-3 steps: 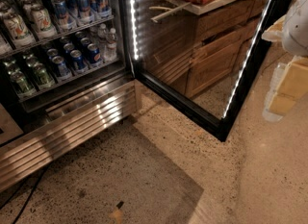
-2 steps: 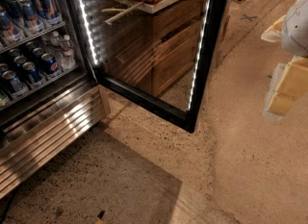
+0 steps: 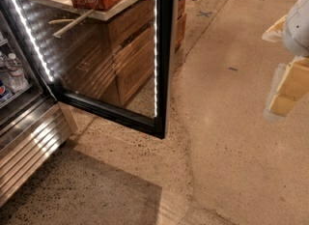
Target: Close right fridge door
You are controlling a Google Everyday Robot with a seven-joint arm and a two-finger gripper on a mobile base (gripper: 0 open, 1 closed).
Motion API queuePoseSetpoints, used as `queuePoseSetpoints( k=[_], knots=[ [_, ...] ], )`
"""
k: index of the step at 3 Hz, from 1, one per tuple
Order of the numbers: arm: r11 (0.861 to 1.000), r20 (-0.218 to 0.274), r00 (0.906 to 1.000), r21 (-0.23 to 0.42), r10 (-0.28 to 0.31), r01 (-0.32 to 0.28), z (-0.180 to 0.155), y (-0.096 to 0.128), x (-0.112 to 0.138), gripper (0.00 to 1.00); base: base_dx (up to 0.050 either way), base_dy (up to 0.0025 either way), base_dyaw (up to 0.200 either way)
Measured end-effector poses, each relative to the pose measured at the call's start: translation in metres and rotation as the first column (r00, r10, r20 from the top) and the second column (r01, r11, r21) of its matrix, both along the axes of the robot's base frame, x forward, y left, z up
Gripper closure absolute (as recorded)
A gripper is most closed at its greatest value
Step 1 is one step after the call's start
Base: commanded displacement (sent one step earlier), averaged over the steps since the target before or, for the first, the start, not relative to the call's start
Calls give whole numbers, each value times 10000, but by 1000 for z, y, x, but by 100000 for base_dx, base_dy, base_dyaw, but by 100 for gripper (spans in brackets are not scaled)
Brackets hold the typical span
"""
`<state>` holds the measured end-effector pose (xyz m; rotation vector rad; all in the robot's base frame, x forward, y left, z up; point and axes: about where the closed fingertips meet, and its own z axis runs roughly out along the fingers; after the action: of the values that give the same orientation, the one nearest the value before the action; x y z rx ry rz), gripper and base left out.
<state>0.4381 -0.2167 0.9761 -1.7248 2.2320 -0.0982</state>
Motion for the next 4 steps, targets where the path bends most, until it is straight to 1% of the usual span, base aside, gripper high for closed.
queuePoseSetpoints(
  k=[4],
  knots=[
    [10000, 0, 10000, 0, 0, 0, 0, 0, 0, 0, 5000, 1, -5]
  ],
)
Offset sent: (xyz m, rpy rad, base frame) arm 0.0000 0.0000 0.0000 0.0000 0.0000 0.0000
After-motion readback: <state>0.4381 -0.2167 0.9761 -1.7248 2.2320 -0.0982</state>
